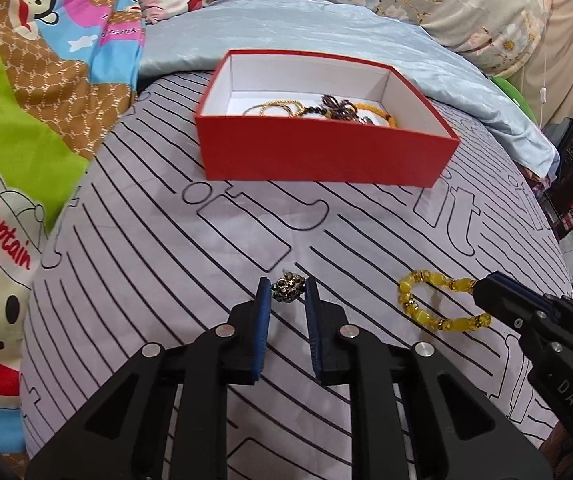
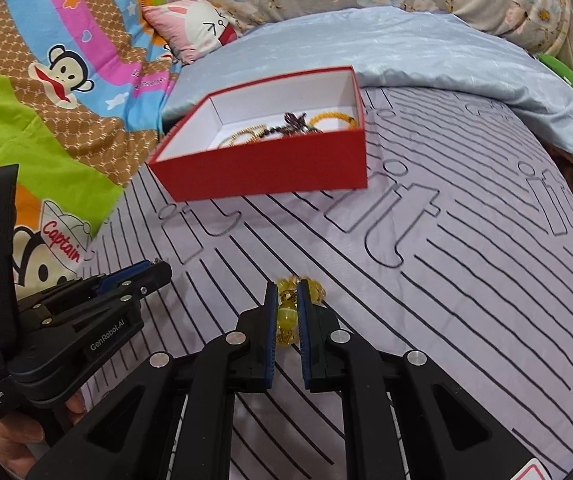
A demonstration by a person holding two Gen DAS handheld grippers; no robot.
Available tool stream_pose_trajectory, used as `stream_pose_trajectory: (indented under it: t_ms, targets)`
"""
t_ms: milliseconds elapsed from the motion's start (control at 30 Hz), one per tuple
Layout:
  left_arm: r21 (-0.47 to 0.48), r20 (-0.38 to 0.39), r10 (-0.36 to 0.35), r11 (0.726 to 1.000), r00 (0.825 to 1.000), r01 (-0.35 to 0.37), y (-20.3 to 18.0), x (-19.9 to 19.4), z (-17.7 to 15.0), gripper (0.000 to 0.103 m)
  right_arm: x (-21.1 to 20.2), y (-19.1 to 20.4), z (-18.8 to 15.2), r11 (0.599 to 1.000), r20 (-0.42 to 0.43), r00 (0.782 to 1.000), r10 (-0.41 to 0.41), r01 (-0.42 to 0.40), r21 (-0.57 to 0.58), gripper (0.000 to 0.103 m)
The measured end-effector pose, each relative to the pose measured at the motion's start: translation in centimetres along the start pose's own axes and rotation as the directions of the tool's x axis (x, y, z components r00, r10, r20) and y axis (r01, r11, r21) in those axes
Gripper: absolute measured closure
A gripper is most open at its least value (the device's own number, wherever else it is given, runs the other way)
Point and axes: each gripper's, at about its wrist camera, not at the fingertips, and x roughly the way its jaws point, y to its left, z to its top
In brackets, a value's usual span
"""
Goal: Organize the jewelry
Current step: 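Close the left tool on the small gold-and-black charm while the right tool holds the yellow bracelet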
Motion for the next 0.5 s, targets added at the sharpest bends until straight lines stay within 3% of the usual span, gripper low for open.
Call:
stream_pose_trajectory:
  t_ms: [500]
  targets:
    - [-0.01, 0.061, 0.028, 1.0, 0.998, -0.028, 1.2, -3.0, 3.5, 0.087, -2.3, 2.0, 4.7, 0.998, 0.095, 0.994, 0.045, -0.04, -0.052, 0.094]
